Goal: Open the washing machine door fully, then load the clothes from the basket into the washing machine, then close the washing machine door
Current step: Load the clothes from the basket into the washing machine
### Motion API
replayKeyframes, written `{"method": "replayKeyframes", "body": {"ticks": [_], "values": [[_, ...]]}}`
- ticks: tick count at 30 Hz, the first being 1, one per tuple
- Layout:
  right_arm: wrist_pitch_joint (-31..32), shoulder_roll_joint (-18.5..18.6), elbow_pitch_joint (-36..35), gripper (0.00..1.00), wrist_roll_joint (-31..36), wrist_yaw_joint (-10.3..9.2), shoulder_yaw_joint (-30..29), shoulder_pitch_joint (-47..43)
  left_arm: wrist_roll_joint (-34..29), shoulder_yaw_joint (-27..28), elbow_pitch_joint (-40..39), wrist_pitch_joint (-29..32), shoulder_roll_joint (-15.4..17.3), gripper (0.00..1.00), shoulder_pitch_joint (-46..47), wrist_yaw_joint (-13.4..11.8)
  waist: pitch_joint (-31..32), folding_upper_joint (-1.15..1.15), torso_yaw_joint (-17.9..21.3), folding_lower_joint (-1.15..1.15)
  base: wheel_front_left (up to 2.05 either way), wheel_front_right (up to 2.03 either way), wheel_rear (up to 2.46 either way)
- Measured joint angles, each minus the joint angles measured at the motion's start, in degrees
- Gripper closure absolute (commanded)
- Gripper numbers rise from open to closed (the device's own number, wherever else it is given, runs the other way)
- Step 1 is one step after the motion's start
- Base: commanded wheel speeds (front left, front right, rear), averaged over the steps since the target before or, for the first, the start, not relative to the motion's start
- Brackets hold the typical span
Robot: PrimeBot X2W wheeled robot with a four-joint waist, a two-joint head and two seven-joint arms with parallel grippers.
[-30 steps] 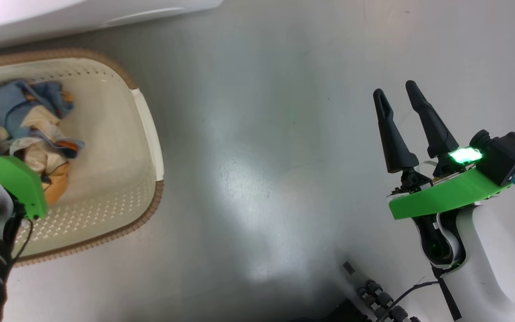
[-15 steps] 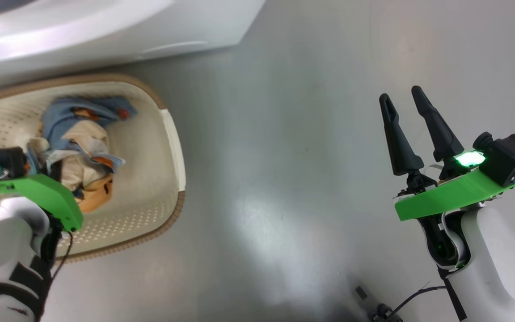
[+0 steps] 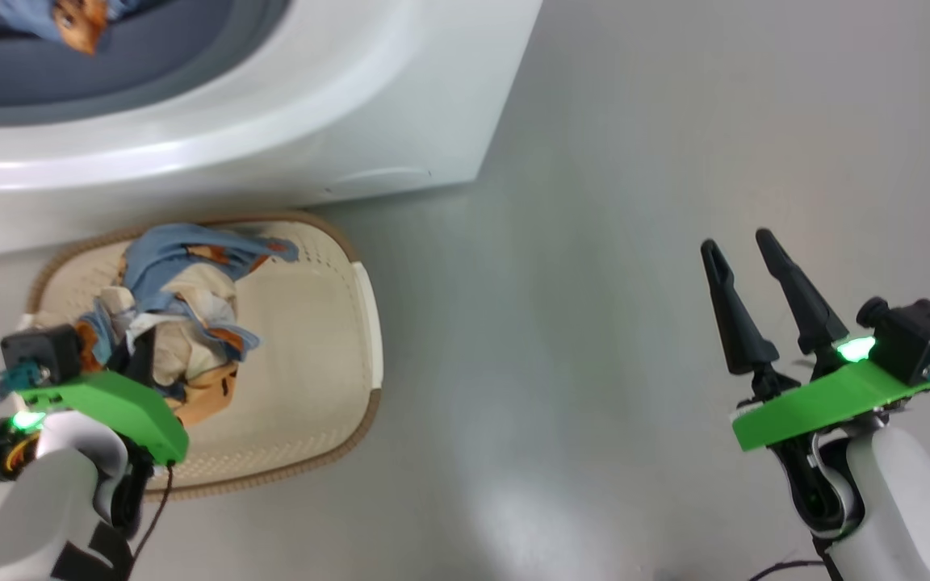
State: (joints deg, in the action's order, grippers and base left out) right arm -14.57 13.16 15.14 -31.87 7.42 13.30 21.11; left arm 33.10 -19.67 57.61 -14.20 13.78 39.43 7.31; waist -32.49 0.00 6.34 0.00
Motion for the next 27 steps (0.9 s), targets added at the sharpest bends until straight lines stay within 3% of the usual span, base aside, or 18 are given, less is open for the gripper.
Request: {"method": "replayKeyframes", "body": {"ticks": [15, 27], "values": [[0.0, 1.6, 1.5, 0.00, -1.1, 0.00, -0.1, -7.2, -9.3, 12.9, -12.5, 0.0, -3.6, 1.00, -14.0, 0.0, 12.4, 0.00, -2.3, 0.00, 0.00, 0.00, 0.00], [0.0, 2.1, 2.2, 0.00, -2.1, 0.00, -0.2, -13.2, -13.4, 17.2, -21.4, 0.0, -6.0, 1.00, -24.3, 0.0, 21.1, 0.00, -3.2, 0.00, 0.00, 0.00, 0.00]]}}
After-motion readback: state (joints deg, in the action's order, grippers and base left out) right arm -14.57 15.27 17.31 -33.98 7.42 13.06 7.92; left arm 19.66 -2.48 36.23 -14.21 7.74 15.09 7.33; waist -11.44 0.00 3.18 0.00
